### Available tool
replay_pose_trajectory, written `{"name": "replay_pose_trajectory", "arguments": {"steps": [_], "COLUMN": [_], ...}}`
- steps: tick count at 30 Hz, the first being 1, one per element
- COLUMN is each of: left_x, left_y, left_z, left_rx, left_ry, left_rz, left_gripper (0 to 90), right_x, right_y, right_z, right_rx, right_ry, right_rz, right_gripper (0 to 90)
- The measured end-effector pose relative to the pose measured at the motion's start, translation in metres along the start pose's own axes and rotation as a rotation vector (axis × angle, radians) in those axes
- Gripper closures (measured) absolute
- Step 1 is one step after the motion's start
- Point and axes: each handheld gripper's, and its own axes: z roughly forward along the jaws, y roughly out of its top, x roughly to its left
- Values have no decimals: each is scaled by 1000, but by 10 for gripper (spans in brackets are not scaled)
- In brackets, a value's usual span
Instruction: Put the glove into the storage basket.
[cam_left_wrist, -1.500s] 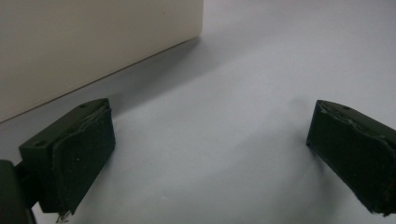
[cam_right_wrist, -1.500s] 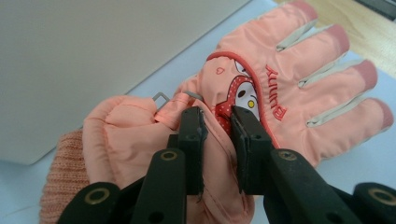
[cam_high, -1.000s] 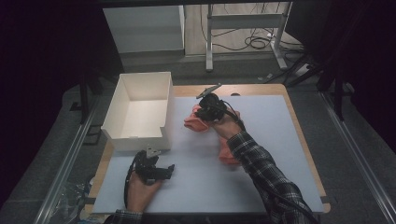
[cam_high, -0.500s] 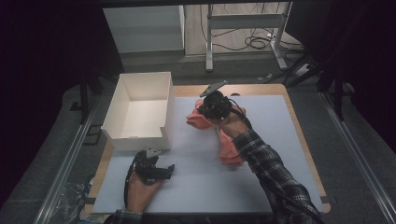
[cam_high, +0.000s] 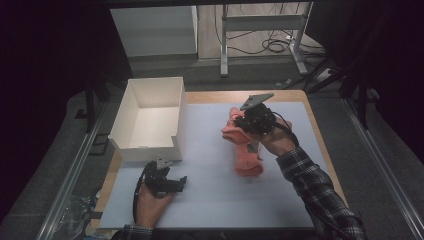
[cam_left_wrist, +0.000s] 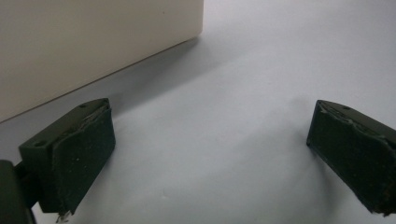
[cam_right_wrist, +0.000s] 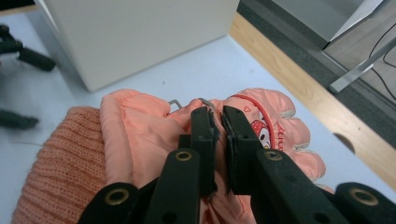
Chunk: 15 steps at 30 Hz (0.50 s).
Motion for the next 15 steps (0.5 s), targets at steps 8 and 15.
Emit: {"name": "replay_pose_trajectory", "arguments": {"steps": [8,15], "left_x": [0,0], "left_y": [0,0], "left_z": [0,0], "left_rx": [2,1], "left_ry": [-1,0], "left_rz": [0,-1], "left_gripper": [11,11], "right_x": [0,3], "right_y": [-49,-69], "right_z": [17,22], "right_rx": [30,81], "right_ry": [78,115], "right_rz": [40,66], "right_gripper": [821,755]}}
